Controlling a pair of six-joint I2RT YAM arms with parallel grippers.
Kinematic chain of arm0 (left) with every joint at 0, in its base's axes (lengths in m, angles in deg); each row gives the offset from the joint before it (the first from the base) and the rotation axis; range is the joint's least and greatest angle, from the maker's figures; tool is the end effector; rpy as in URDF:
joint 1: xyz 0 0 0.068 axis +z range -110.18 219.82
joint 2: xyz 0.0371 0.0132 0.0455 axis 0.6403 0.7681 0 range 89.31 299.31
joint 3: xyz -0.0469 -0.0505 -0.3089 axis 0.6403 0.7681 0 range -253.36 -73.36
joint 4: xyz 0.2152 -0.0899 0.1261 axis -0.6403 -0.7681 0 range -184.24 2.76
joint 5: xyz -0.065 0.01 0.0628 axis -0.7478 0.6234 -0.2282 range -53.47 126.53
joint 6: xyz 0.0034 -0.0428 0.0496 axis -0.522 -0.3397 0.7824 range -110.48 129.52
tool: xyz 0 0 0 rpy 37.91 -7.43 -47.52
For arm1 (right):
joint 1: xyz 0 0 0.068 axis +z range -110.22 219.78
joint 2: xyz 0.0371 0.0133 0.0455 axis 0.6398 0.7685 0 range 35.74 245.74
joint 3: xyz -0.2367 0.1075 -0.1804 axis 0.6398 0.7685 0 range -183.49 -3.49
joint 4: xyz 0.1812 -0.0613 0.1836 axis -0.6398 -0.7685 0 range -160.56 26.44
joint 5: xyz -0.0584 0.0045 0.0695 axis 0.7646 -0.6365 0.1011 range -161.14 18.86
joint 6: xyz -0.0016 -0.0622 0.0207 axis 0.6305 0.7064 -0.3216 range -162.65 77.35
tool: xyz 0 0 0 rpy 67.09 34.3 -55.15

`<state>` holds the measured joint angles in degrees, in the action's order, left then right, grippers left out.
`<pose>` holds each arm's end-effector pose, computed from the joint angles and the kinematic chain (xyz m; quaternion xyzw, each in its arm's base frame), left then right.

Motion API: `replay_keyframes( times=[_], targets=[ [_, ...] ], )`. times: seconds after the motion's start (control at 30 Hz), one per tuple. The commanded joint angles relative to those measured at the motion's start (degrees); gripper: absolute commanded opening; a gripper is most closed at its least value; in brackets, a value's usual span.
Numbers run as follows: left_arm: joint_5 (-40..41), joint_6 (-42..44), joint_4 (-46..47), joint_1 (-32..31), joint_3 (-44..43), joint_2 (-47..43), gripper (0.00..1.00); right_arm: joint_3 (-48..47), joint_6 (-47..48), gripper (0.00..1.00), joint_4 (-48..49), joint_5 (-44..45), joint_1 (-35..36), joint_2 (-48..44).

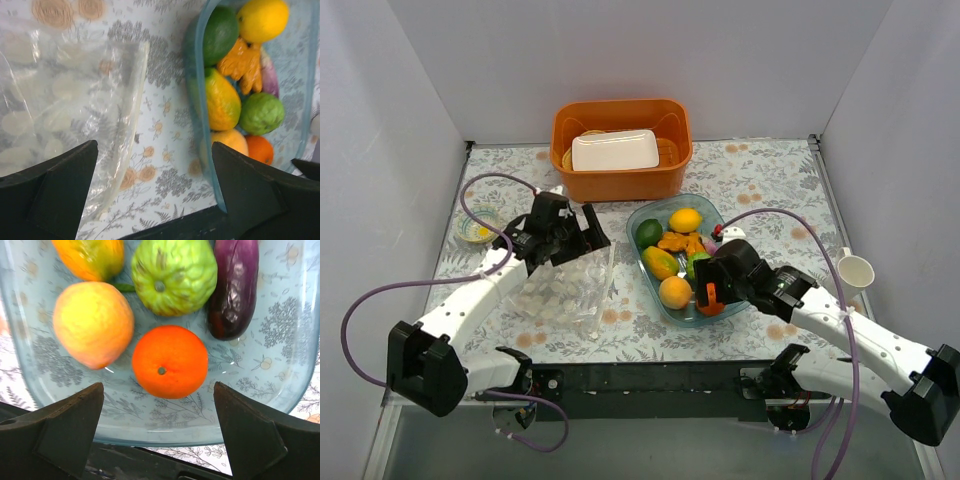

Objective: Place the food in the zip-top bag and seal the zipper
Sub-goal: Adjust the zipper food storage bag at the center of the board.

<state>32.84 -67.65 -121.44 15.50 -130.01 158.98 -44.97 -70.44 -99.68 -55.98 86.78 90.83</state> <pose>0.2300 -0.1077 0.3134 -0.4037 0.8386 -0.3012 0.2075 0.1321 0.1220 0.2721 -0.1105 0.9252 0.1088 0.3463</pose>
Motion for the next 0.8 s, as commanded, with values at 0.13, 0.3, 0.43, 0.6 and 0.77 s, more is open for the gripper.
replay_keyframes(
  times=[0.13, 0.3, 0.43, 0.6, 0.77],
  targets=[
    [7.8, -5.88, -3.42, -8.29, 10.84, -3.58, 0.98, -7.92, -1.39, 0.98, -0.44, 5.23, 0.28, -2.88],
    [10.8, -8.17, -2.63, -13.64, 11.56, -1.3, 0.97, -9.41, -1.39, 0.98, -0.36, 6.29, 0.11, -2.53],
    [13.96, -8.7, -3.25, -15.23, 10.76, 3.36, 0.96, -9.59, -1.39, 0.98, -0.27, 5.85, -0.68, -0.95],
    [15.98, -10.11, -2.19, -17.69, 9.45, 7.32, 0.89, -8.63, -1.56, 0.98, 0.87, 4.18, -1.39, 0.1],
    [18.61, -10.64, -2.01, -18.49, 7.34, 10.66, 0.8, -8.19, -1.39, 0.98, 1.05, 3.39, -2.09, 0.1]
  ],
)
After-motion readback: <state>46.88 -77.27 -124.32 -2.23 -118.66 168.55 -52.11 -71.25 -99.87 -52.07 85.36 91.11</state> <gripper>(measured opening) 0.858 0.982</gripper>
